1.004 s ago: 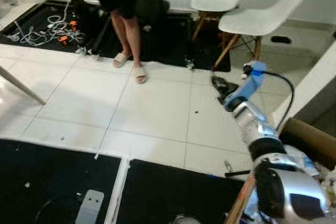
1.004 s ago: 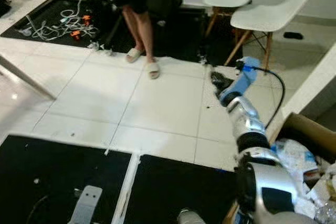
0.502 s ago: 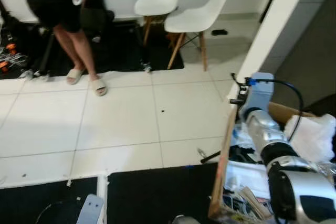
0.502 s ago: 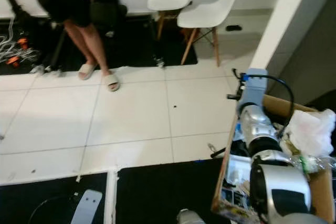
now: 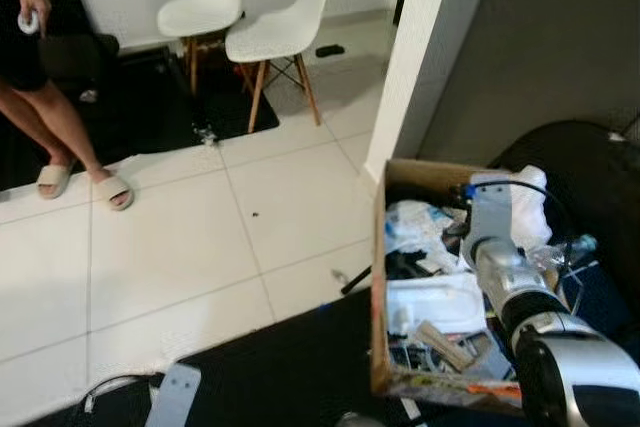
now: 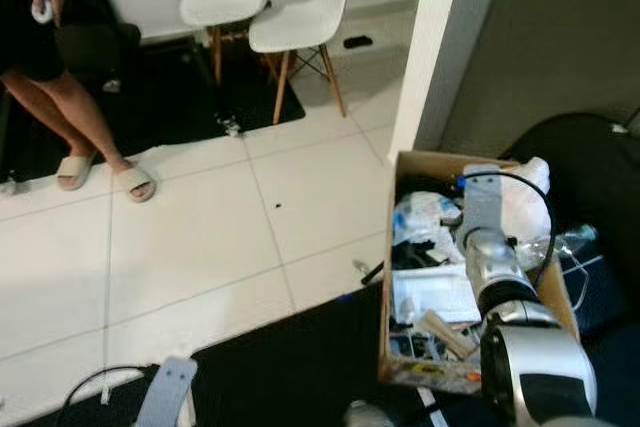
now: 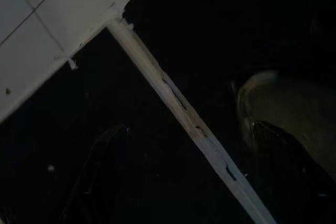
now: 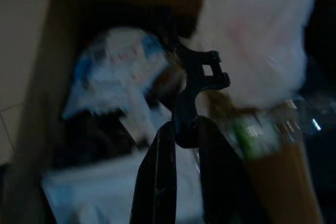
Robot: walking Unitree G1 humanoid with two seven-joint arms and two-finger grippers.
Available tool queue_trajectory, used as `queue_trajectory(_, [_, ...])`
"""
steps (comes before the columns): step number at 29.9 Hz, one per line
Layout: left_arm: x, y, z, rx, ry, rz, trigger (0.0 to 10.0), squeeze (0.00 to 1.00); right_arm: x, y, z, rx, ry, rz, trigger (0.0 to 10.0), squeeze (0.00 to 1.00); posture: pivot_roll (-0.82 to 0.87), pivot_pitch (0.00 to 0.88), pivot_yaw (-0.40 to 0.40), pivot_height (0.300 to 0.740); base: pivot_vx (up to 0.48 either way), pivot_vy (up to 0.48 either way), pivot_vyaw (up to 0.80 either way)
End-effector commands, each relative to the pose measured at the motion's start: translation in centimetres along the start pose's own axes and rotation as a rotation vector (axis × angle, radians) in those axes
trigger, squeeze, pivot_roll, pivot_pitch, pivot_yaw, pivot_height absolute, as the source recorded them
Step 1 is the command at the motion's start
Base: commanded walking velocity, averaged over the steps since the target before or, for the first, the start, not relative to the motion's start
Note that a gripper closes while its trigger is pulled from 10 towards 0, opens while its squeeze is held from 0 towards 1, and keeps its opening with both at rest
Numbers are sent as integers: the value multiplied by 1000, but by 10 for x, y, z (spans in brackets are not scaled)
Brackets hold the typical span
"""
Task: Picking trash to rubbish bin
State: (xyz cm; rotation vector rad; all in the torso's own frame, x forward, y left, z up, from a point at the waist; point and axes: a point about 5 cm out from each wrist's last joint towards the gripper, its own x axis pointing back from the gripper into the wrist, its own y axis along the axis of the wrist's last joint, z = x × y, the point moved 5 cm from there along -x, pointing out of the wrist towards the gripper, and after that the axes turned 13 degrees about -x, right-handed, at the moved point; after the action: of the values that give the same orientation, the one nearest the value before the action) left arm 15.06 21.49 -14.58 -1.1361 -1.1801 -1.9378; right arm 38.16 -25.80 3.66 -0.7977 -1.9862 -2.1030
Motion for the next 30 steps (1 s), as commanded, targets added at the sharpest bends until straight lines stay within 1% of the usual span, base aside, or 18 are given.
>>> queue_trajectory(1, [1, -9, 0, -19, -3, 27, 10000, 0, 1, -17, -3, 33, -8, 57, 10000, 0, 101, 30, 6, 740, 0, 0, -756])
queue_trajectory(3, [1, -9, 0, -19, -2, 28, 10000, 0, 1, -18, -4, 37, -8, 61, 10000, 0, 99, 30, 6, 740, 0, 0, -756])
queue_trajectory(6, [1, -9, 0, -22, -2, 28, 10000, 0, 2, -20, 1, 36, 31, 75, 10000, 0, 97, 29, 8, 740, 0, 0, -742])
queue_trajectory(7, [1, -9, 0, -23, -3, 27, 10000, 0, 2, -24, 8, 63, 76, 91, 10000, 0, 97, 29, 8, 740, 0, 0, 0])
queue_trajectory(8, [1, -8, 1, -25, -3, 26, 10000, 0, 4, -29, 22, 113, 158, 110, 10000, 0, 95, 27, 10, 740, 0, 0, 0])
queue_trajectory(9, [1, -8, 1, -25, -3, 26, 10000, 0, 4, -29, 22, 113, 158, 110, 10000, 0, 95, 27, 10, 740, 0, 0, 0])
queue_trajectory(10, [1, -7, 1, -26, -3, 25, 10000, 0, 5, -31, 29, 123, 199, 112, 10000, 0, 95, 27, 10, 740, 0, 0, 0])
queue_trajectory(11, [1, -7, 1, -27, -3, 23, 10000, 0, 7, -32, 40, 100, 257, 108, 10000, 0, 95, 27, 10, 740, 0, 0, 0])
queue_trajectory(12, [1, -6, 1, -27, -3, 22, 10000, 0, 8, -31, 44, 80, 278, 105, 10000, 0, 95, 27, 10, 740, 0, 0, 0])
queue_trajectory(13, [1, -6, 1, -27, -3, 22, 10000, 0, 8, -31, 44, 80, 278, 105, 10000, 0, 95, 27, 10, 740, 0, 0, 0])
queue_trajectory(14, [1, -6, 1, -28, -3, 21, 10000, 0, 9, -30, 50, 43, 309, 94, 10000, 467, 94, 25, 11, 740, 0, 0, 0])
queue_trajectory(15, [1, -5, 1, -29, -3, 20, 10000, 0, 10, -29, 54, 23, 332, 87, 10000, 1000, 94, 25, 11, 740, 0, 0, 0])
queue_trajectory(20, [1, -5, 2, -30, -3, 20, 10000, 0, 11, -32, 61, 32, 364, 89, 10000, 1000, 94, 25, 11, 740, 0, 0, 0])
queue_trajectory(24, [1, -5, 1, -29, -3, 19, 10000, 0, 12, -28, 61, 3, 389, 80, 10000, 1000, 95, 26, 12, 740, 0, 0, 0])
queue_trajectory(27, [1, -5, 1, -28, -4, 20, 10000, 0, 13, -22, 64, -38, 426, 56, 10000, 1000, 95, 26, 12, 740, 0, 0, 0])
queue_trajectory(29, [1, -6, 1, -26, -4, 21, 10000, 0, 19, -16, 79, -135, 550, 45, 10000, 1000, 95, 26, 12, 740, 0, 0, 0])
queue_trajectory(30, [1, -6, 1, -26, -4, 21, 10000, 0, 19, -16, 79, -135, 550, 45, 10000, 1000, 95, 26, 12, 740, 0, 0, 0])
